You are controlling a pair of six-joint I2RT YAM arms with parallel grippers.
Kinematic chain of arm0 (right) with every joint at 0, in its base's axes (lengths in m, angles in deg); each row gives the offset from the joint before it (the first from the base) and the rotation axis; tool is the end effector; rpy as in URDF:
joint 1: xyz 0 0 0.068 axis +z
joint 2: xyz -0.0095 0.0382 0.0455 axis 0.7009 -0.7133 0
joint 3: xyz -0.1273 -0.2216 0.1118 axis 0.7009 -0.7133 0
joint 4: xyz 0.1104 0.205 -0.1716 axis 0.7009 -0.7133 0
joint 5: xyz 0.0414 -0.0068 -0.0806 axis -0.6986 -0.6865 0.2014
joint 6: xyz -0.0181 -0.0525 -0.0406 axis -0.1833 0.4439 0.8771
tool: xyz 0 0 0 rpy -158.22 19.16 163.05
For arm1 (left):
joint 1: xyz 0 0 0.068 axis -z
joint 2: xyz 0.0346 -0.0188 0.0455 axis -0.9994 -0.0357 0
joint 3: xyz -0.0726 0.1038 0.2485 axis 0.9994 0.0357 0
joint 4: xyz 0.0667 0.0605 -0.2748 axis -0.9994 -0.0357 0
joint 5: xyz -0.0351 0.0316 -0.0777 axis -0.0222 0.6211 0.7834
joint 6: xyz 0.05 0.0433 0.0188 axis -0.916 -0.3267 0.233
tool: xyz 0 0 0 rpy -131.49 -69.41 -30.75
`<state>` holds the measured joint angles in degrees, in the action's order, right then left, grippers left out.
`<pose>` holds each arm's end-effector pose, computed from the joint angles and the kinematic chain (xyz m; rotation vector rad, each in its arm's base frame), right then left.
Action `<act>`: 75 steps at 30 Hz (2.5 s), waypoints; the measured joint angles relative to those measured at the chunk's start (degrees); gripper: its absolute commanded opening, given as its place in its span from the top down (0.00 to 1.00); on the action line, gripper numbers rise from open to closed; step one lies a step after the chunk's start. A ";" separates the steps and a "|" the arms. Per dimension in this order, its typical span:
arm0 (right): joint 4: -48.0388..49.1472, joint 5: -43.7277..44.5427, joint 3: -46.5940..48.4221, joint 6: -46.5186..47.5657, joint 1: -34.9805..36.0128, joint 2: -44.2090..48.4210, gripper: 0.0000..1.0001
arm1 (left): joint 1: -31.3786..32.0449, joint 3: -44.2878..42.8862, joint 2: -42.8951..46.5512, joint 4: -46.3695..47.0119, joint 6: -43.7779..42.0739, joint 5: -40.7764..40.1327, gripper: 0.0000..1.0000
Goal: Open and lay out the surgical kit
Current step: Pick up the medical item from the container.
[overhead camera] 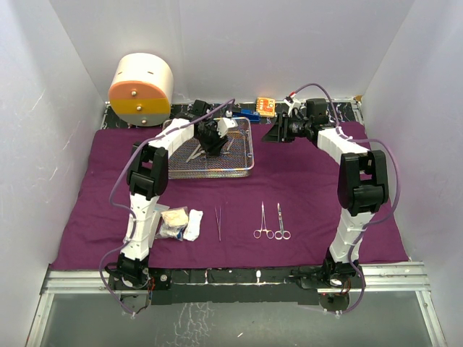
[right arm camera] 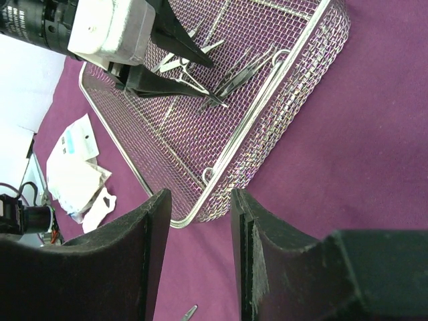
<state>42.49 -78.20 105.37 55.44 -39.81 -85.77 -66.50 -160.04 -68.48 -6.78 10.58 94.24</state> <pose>0.4589 0.0815 0.2112 -0.3430 2.1668 1.1766 0.5087 -0.2264 0.1493 1.4315 2.0113 -0.4381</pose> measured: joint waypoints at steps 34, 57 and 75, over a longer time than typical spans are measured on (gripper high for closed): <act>0.22 -0.33 -0.79 0.04 -0.48 0.11 0.65 | -0.48 -0.07 -0.61 1.51 -1.29 1.25 1.00; -2.51 -2.84 2.62 10.01 2.03 0.76 0.67 | -0.28 5.79 9.14 4.44 4.33 3.19 1.00; -19.10 -9.68 11.56 37.53 5.16 5.88 0.62 | 0.42 9.86 23.91 4.46 22.40 22.47 1.00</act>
<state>23.39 -87.88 116.93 92.97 -34.65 -79.89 -66.08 -150.18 -44.56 -2.32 32.98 116.71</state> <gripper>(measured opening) 0.369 0.105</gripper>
